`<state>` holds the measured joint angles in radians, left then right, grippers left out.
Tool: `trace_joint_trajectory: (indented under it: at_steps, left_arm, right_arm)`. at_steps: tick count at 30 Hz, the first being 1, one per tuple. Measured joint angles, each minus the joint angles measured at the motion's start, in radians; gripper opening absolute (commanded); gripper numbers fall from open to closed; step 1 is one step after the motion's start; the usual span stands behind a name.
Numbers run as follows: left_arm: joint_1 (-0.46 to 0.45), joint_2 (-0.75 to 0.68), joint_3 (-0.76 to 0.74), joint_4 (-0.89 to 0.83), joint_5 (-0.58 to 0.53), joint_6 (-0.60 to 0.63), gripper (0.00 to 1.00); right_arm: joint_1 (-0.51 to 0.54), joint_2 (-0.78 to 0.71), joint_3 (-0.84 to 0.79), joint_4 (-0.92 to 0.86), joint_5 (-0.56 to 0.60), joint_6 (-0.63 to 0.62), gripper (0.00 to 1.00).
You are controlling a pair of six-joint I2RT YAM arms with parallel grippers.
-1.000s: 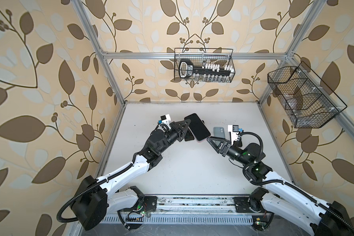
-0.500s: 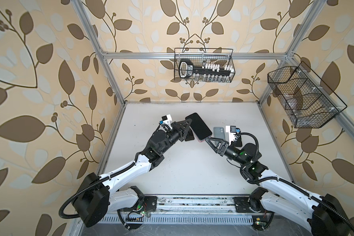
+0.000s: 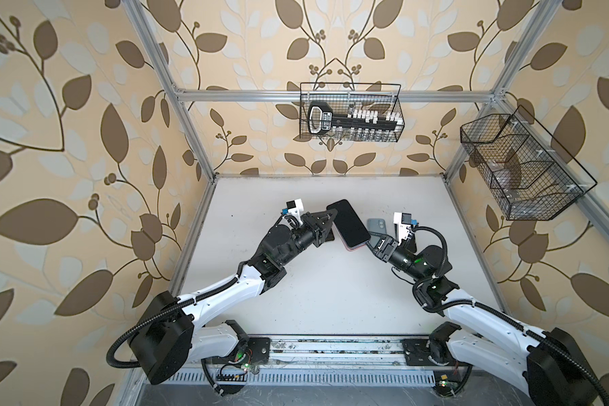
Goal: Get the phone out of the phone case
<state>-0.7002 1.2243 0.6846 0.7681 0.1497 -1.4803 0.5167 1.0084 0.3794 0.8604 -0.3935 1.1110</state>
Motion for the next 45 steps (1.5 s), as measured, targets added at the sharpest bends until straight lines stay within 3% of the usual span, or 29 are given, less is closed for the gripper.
trace_joint_trajectory:
  at_steps: [8, 18, 29, 43, 45]
  left_arm:
    - [0.000, 0.015, 0.016, -0.002, -0.001, 0.056, 0.00]
    - [0.001, 0.054, 0.042, -0.005, 0.003, 0.094, 0.02]
    - [0.001, 0.099, 0.042, 0.002, 0.013, 0.084, 0.28]
    - [0.001, 0.113, 0.044, -0.007, 0.004, 0.062, 0.93]
    - [0.001, 0.104, 0.045, -0.034, 0.004, 0.058, 0.99]
  right_arm:
    - [0.016, 0.023, 0.000, 0.039, 0.002, 0.080, 0.31]
    - [0.019, 0.016, -0.029, 0.105, 0.034, 0.216, 0.03]
    - [0.024, -0.056, -0.075, 0.108, 0.095, 0.337, 0.00]
    - [0.003, -0.084, -0.079, 0.073, 0.170, 0.367, 0.00]
    - [0.002, -0.078, -0.079, 0.069, 0.182, 0.365, 0.00]
